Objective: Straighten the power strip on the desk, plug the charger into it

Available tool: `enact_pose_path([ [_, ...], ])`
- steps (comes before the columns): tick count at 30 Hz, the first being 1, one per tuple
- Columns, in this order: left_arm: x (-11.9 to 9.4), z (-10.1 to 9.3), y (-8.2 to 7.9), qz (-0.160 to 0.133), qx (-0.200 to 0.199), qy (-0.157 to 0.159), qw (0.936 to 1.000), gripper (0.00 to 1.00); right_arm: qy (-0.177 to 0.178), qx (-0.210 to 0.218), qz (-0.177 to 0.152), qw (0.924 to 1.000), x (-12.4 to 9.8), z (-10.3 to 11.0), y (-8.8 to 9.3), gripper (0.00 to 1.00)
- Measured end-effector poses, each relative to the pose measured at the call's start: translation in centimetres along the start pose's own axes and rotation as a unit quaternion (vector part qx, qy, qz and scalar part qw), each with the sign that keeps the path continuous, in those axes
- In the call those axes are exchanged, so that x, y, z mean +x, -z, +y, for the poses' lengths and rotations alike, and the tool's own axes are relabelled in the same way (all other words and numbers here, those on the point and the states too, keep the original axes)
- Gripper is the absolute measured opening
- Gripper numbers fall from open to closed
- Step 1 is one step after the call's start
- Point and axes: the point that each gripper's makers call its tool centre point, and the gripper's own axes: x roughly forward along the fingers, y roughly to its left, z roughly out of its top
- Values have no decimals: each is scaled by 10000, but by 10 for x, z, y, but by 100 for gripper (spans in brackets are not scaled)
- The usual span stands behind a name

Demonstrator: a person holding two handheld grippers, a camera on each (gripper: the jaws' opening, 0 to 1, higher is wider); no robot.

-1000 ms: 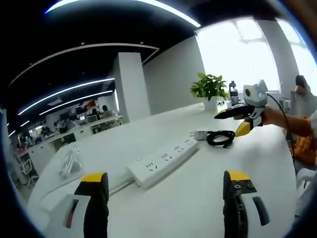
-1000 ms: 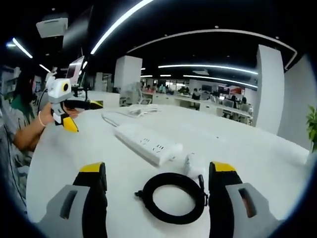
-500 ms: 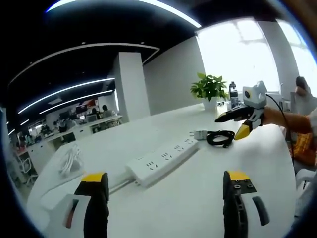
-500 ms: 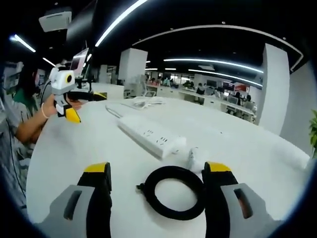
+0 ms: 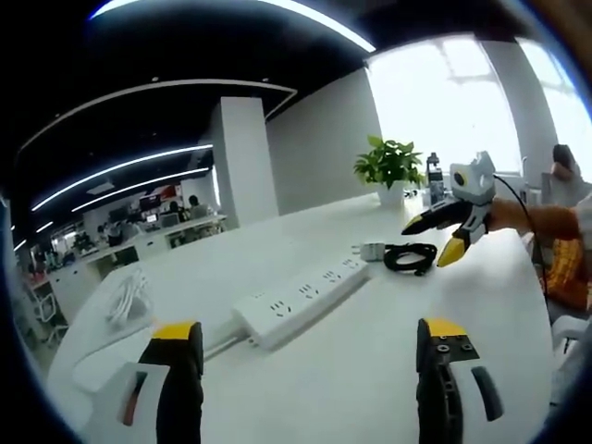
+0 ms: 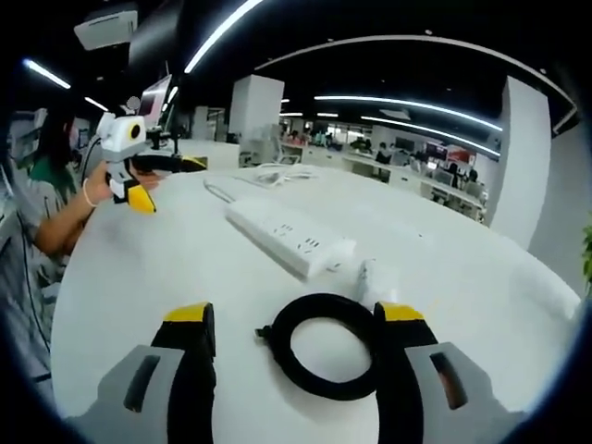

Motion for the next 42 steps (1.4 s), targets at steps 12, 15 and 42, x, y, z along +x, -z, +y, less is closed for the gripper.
enact_pose_path([
  [12, -1, 1, 0, -41, -61, -6, 10000, 97, -20, 102, 418, 9991, -1, -3, 13, 63],
  [15, -1, 2, 0, -29, -63, -4, 10000, 97, -37, 65, 516, 9986, -2, -4, 13, 60],
  [42, 0, 0, 0, -82, -102, 81, 9999, 97, -515, -190, 1628, 9851, -2, 7, 29, 45],
])
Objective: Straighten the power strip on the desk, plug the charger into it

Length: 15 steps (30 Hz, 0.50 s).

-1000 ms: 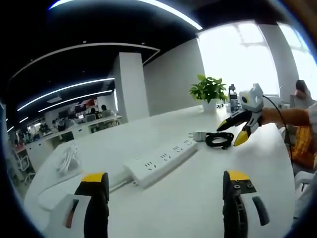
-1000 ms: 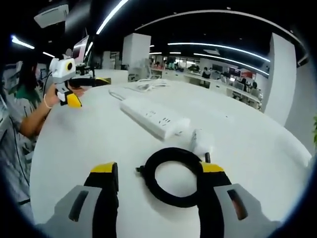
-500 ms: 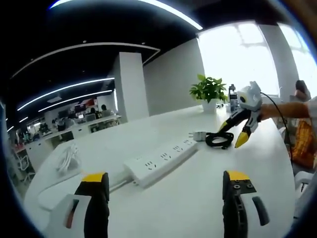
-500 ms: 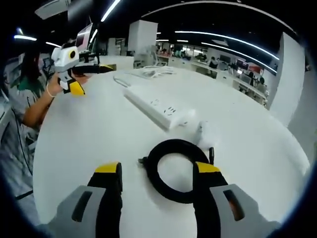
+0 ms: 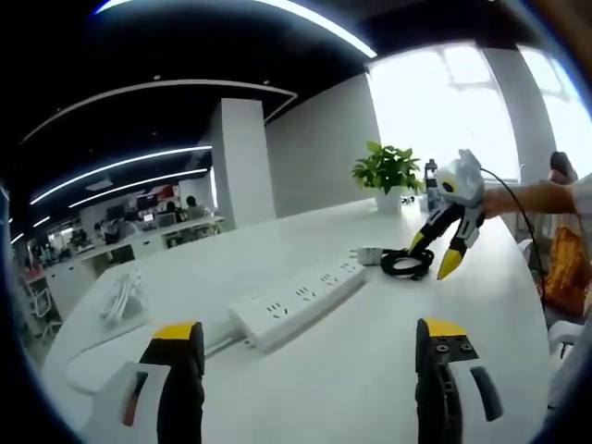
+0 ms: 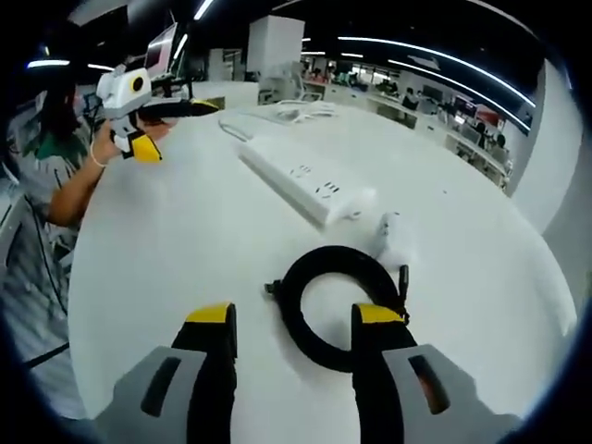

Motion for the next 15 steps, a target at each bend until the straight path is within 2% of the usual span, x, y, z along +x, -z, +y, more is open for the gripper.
enact_pose_path([
  [7, -2, 3, -1, -17, -11, -35, 10000, 97, -62, -12, 206, 9998, 0, 0, 2, 36],
  [15, -2, 6, -2, -72, -68, -74, 9999, 97, -140, -62, 385, 9991, 1, 3, 6, 32],
])
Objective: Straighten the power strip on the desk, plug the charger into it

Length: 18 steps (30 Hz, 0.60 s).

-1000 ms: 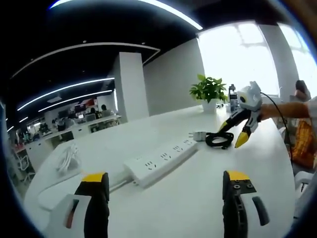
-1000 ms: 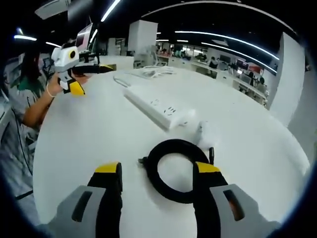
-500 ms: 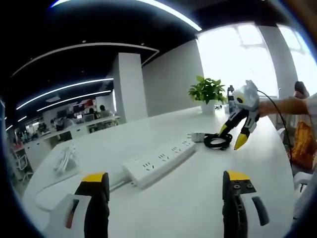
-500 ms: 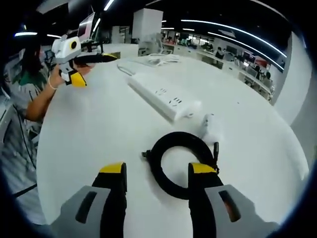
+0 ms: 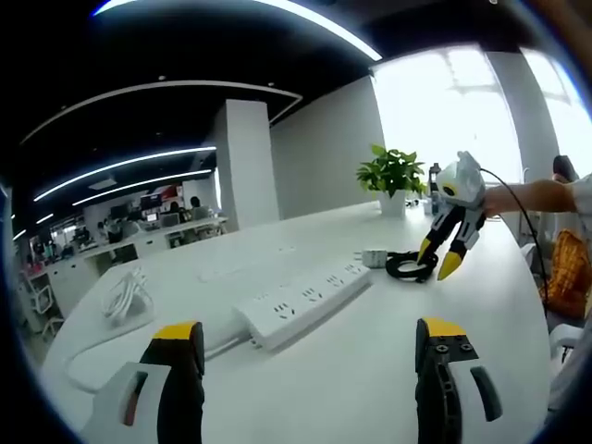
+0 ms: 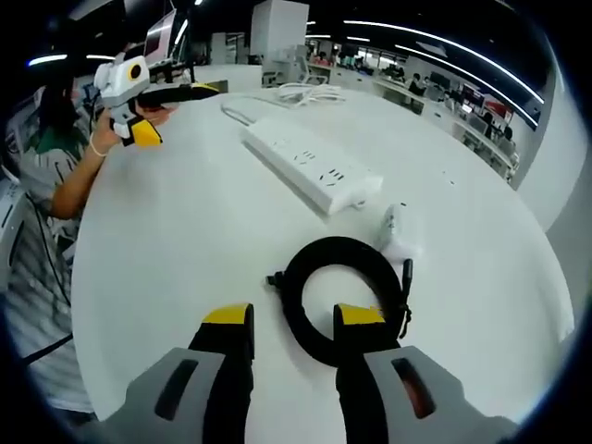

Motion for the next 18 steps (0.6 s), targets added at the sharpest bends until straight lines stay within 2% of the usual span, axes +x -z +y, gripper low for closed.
enact_pose_path([
  [6, 1, -1, -1, 5, 57, -19, 10000, 97, 14, -6, 37, 10000, 0, 1, 1, 27],
  [18, 1, -2, -3, -15, 71, -38, 10000, 97, 25, -178, 336, 9993, 1, 1, 6, 22],
])
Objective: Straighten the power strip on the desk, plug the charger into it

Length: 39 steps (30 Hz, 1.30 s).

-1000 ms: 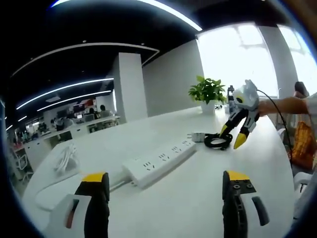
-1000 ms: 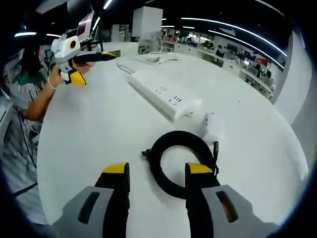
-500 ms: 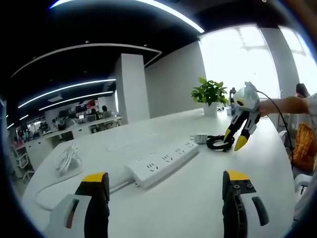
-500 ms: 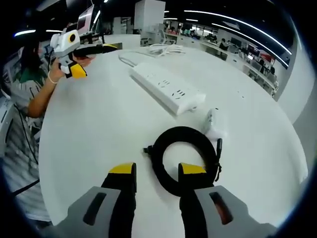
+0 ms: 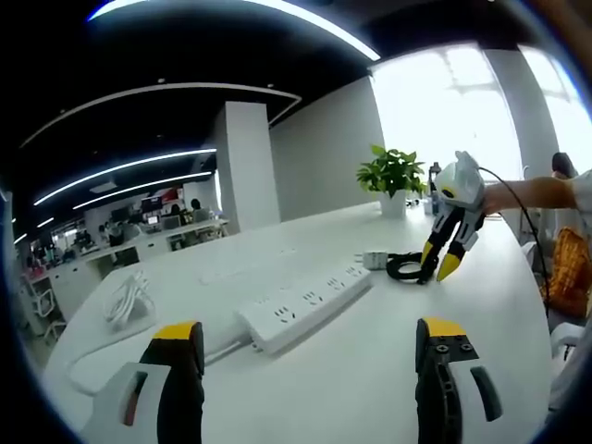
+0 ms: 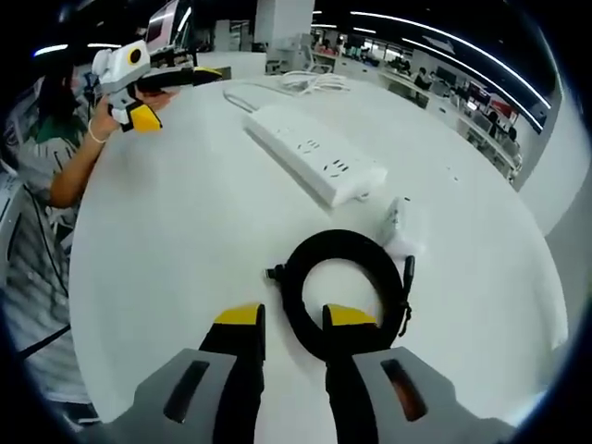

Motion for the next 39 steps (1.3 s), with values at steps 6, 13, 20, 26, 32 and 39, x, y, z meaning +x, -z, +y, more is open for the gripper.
enact_pose_path([
  [6, 0, -1, -2, -11, 17, 3, 10000, 97, 1, -63, 58, 10000, 0, 0, 0, 20],
  [13, 0, -1, -1, -2, 0, 16, 10000, 97, -4, -330, 102, 9994, 1, -3, 0, 13],
  [20, -1, 0, -2, -19, -3, 6, 10000, 97, -121, -653, 325, 9973, 3, 2, -2, 9],
  [26, -3, 1, -3, -21, 5, -12, 10000, 97, -94, -676, 389, 9969, 5, 4, -7, 6],
  [32, -3, 0, -3, -29, -10, 1, 10000, 96, -92, -47, -101, 9999, 3, 4, -26, 5],
  [39, -3, -1, -4, -46, -47, 42, 10000, 96, -16, 682, -1137, 9912, -8, -5, -48, 5],
])
